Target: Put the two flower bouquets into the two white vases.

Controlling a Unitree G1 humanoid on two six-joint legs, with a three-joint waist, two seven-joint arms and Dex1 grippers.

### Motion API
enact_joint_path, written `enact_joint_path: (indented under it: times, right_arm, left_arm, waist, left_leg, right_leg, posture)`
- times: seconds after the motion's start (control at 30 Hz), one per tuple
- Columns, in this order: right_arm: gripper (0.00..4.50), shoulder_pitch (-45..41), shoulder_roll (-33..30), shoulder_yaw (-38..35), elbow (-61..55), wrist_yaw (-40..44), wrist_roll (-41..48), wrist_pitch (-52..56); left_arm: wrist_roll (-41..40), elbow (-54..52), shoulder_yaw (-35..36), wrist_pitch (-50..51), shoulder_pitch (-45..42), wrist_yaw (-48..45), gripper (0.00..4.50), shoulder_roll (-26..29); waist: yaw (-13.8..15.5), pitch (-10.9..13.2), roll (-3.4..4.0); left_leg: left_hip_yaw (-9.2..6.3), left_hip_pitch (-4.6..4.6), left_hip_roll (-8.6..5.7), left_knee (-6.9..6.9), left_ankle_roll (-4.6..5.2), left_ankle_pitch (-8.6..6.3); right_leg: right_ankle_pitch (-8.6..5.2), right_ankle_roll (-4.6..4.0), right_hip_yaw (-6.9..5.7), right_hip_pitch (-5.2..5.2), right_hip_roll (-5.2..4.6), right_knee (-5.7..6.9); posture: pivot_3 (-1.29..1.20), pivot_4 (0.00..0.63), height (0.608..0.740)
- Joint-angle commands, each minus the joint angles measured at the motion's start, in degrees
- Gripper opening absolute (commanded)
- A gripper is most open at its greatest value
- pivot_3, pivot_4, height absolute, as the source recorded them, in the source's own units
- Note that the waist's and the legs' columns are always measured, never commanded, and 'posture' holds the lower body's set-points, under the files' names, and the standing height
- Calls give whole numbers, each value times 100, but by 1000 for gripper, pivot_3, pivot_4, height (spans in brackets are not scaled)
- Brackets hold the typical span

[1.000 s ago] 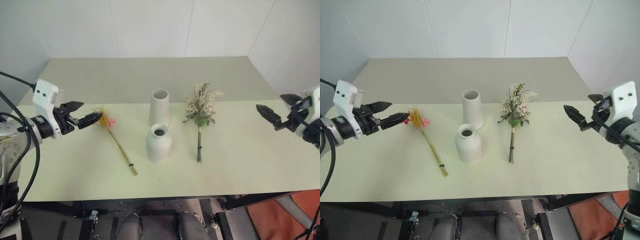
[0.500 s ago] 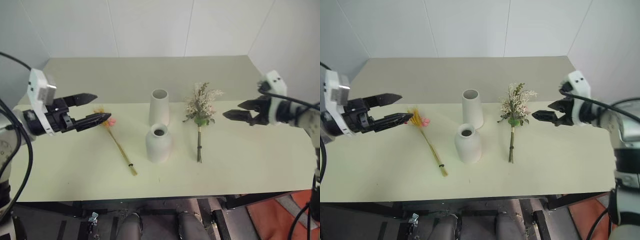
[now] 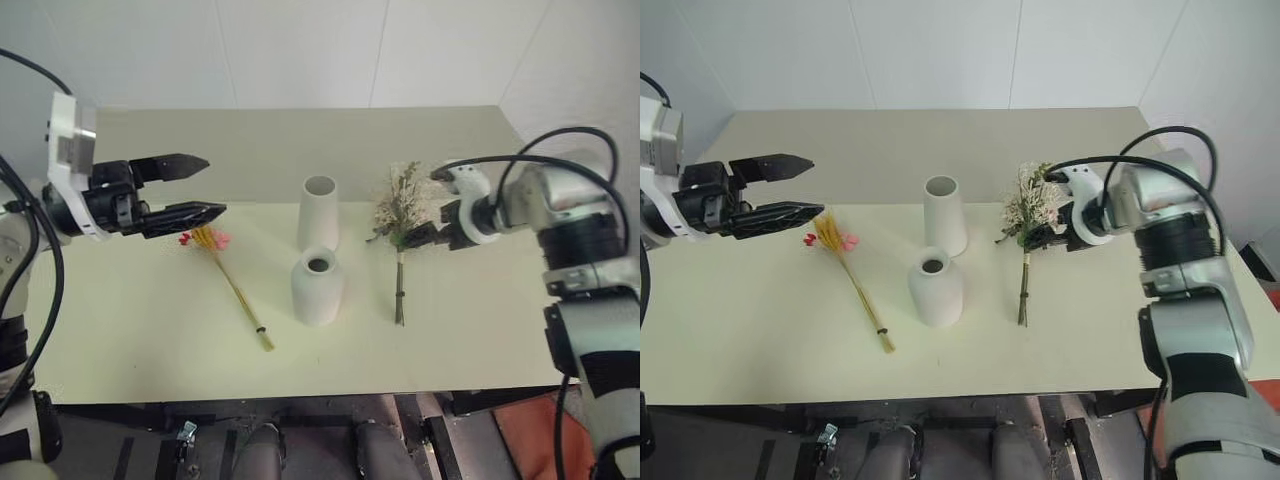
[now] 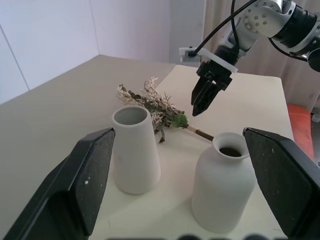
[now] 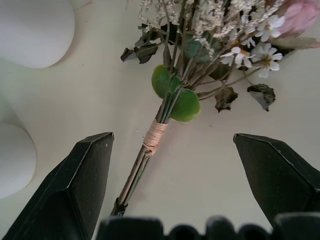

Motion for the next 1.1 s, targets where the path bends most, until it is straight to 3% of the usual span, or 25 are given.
enact_joint_path:
  times: [0.03,0.27,0.3,0.37,0.53,0.73,0.93,1.1]
  right_arm:
    - [4500,-281,295,175,565,-141,-318,-305]
    - [4500,-450,920,305,1253,-191,-617,-520]
    - [4327,-447,994,287,1344,-224,-667,-634]
    - [3880,-446,1152,171,1546,-371,-779,-966]
    - [2080,-472,1349,-142,1873,-605,-911,-1286]
    - [209,-256,1076,-1068,1449,-1171,-841,-1017]
    - [209,554,963,-2569,-405,-2005,-634,-1717]
    - [209,774,1279,-3238,-1719,-1658,23,-3259]
  left_arm:
    - [11,21,1,-186,-123,-118,4454,-21]
    - [4,94,-44,-257,-154,-363,4454,21]
    - [2,105,-40,-249,-153,-396,4491,36]
    - [-62,170,-31,-111,-184,-461,4500,78]
    - [6,267,-48,-209,-138,-756,4500,168]
    - [110,369,-80,-262,-187,-871,4500,209]
    - [99,483,-50,-155,-152,-911,4500,219]
    - [209,874,-141,-313,-165,-1180,4500,201]
  waist:
    - [-21,0,0]
    - [-110,1,1]
    - [-114,1,2]
    - [-117,1,2]
    - [-124,1,2]
    - [-117,1,2]
    - [-100,1,2]
    - [-191,7,12]
  left_leg:
    - [0,3,0,0,0,0]
    - [-1,1,0,0,0,0]
    - [-2,1,0,0,0,0]
    - [-2,3,0,0,0,0]
    - [-2,8,0,0,0,0]
    - [-2,7,0,-1,0,0]
    - [-4,3,-1,-1,0,0]
    - [-3,7,0,-2,1,0]
  right_leg:
    - [0,0,0,2,0,2]
    - [0,0,0,-1,1,9]
    - [0,-1,0,-1,1,9]
    - [0,-1,-1,-1,1,12]
    - [0,-1,0,1,2,18]
    - [0,-1,0,-1,2,17]
    - [0,0,-1,1,0,15]
    - [0,0,5,-4,2,25]
  posture:
    - [0,150,740]
    - [0,150,740]
    - [0,150,740]
    - [0,150,740]
    - [0,150,740]
    - [0,150,740]
    - [0,150,740]
    - [0,150,740]
